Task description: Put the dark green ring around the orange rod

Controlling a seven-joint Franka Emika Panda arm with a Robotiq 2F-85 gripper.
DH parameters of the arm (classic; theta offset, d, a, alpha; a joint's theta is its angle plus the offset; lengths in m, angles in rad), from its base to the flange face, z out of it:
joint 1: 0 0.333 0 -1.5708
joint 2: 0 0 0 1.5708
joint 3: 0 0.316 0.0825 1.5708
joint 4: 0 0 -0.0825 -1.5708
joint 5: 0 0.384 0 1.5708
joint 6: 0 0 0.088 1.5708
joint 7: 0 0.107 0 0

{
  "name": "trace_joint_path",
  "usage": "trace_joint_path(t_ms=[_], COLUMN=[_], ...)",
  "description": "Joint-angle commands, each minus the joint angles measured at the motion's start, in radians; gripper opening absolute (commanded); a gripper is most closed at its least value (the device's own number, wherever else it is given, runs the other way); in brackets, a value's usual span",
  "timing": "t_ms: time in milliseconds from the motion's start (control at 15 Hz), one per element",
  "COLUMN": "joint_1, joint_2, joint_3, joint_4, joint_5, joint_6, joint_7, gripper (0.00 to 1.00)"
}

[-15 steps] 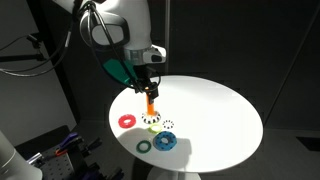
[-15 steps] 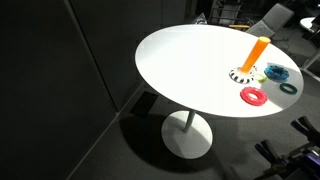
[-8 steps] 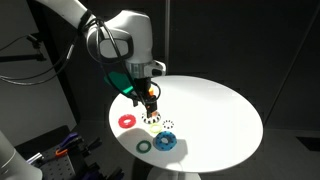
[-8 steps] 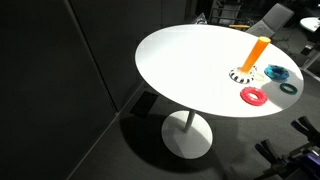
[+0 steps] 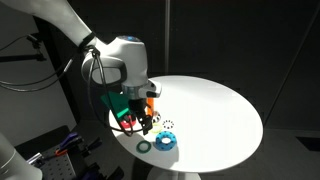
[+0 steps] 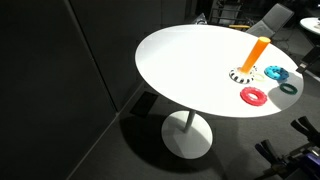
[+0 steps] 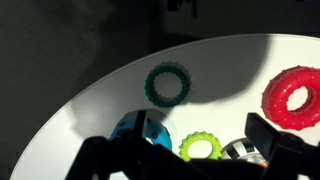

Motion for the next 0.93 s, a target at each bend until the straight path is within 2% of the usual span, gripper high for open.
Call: trace_joint_path(t_ms=[0,867], joint_1=[-0.017,-0.026], joint_2=[0.043,0.109], joint_3=[0.016,0.034], joint_4=[-0.018,0.005], joint_5=[0.055,0.027], joint_6=[0.070,0.073], joint_7=[-0.040,0.014], gripper=[1.00,1.00])
